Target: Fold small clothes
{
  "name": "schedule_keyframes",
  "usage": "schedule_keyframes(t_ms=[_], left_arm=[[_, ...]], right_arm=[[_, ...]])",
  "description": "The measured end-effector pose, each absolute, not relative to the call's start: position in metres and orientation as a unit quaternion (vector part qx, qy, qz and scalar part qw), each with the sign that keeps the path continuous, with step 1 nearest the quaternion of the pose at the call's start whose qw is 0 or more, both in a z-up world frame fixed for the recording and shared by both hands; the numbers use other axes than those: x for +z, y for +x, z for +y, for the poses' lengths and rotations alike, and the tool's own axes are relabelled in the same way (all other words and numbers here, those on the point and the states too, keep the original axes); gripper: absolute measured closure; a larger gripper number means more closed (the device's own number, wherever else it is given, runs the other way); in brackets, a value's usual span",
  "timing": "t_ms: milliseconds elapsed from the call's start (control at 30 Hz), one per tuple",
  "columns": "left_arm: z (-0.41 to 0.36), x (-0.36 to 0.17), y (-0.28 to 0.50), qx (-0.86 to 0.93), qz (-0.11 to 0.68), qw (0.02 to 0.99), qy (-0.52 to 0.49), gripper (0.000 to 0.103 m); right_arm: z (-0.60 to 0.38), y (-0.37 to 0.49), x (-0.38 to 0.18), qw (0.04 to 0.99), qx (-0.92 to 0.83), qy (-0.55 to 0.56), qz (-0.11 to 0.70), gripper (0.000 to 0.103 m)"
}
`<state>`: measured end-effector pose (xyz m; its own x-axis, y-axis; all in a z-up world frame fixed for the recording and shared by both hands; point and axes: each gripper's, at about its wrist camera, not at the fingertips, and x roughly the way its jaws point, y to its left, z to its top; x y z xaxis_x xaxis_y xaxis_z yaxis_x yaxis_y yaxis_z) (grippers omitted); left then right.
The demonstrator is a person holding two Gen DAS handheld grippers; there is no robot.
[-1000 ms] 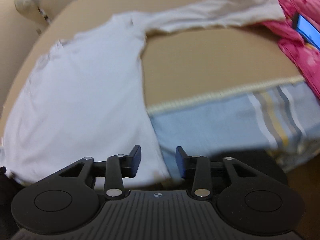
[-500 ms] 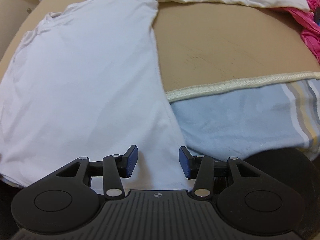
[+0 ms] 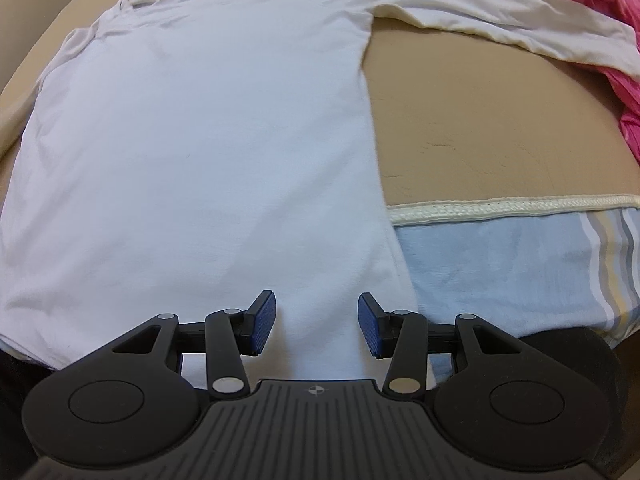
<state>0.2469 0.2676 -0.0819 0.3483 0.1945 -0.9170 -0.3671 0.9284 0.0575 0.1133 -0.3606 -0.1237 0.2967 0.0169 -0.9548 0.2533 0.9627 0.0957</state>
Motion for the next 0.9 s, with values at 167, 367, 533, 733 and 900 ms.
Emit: schedule_keyframes(t_ms=[167,367,533,733,900], left_arm=[[0.351,-0.094,0.257,0.208,0.538,0.78,-0.244,0.05],[0.335,-0.114,0.246,0.171,0.53,0.799,-0.228,0.016],[0.351,-0.155,0.243,0.173,0.54,0.777,-0.275,0.016],[0.341,-0.164,0.278,0.114,0.537,0.796,-0.255,0.016],[0.276,-0.156,0.324,0.029,0.556,0.824,-0.107,0.014]], right_arm=[[-0.357,0.115,-0.122,0.797,-0.071,0.103,0.59,0.055],[-0.35,0.121,-0.129,0.786,-0.072,0.09,0.607,0.055],[-0.342,0.129,-0.132,0.78,-0.069,0.084,0.616,0.055],[-0.331,0.136,-0.136,0.771,-0.066,0.061,0.631,0.055],[-0.327,0.15,-0.145,0.758,-0.071,0.05,0.647,0.055]])
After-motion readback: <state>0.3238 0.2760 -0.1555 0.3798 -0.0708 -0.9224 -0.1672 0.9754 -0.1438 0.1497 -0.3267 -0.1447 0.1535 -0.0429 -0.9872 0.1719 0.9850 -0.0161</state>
